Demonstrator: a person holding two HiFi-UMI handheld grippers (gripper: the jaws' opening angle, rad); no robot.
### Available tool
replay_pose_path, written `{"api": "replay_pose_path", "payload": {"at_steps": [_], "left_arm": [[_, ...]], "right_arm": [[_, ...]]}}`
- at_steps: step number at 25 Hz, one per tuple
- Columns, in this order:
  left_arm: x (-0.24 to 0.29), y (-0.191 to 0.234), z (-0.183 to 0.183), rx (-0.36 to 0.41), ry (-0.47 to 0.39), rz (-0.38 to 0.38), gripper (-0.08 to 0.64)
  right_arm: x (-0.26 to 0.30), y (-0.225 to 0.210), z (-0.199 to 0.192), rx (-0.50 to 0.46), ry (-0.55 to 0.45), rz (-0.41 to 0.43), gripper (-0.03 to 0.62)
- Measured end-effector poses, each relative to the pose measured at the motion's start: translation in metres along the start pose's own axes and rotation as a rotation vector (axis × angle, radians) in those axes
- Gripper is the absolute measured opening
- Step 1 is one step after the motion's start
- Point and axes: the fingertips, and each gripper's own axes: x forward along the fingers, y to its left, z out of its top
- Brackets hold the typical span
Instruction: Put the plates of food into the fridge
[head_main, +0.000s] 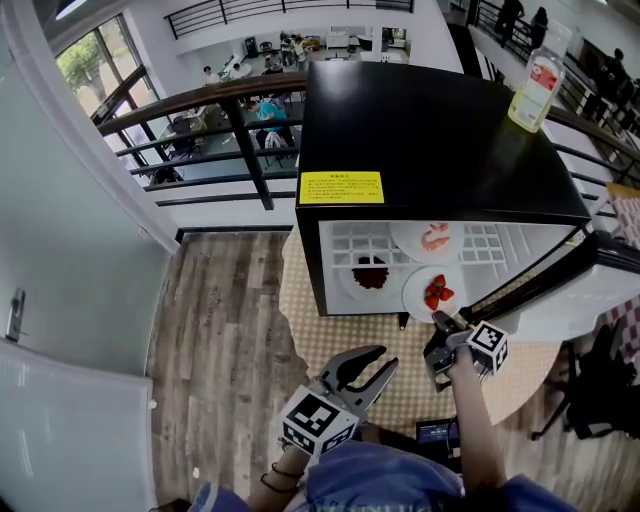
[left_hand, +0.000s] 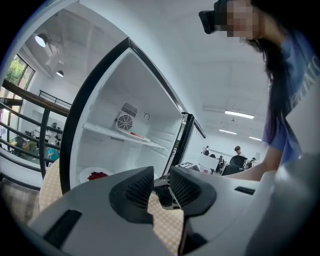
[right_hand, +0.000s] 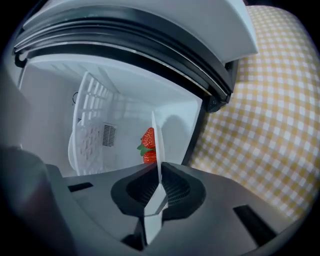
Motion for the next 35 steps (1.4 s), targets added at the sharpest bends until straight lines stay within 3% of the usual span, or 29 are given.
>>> {"api": "replay_pose_path", "payload": {"at_steps": [7, 13, 16, 22, 28, 31, 35], "left_arm": [[-0.003, 0.018, 0.003, -0.007, -0.011, -0.006, 0.107], [-0.012, 0.029, 0.002, -0.027, -0.018, 0.009, 0.107], [-0.018, 0.032, 0.001, -0.031, -0.015, 0.023, 0.107], [-0.025, 0.037, 0.0, -0.032, -0.014, 0.042, 0.107], [-0.029, 0.035, -0.001, -0.023, -0.003, 0.032, 0.107], [-0.03, 0.035, 0.0, -0.018, 0.001, 0.023, 0.107], [-0.031, 0.033, 0.002, -0.011, 0.008, 0.012, 0.107]], "right_arm": [[0.031, 0.0, 0.013, 0.059, -0.045, -0.029, 0.026], [0.055, 0.005, 0.028, 0.014, -0.095, -0.052, 0.026], [0.065, 0.013, 0.036, -0.097, -0.114, -0.073, 0.026], [0.072, 0.017, 0.052, -0.36, -0.12, -0.201, 0.064], [0.07, 0.003, 0.055, -0.551, -0.077, -0.328, 0.151], [0.067, 0.004, 0.05, -0.605, -0.071, -0.334, 0.16], [0.058, 0.008, 0.043, -0.598, -0.072, -0.301, 0.16]]}}
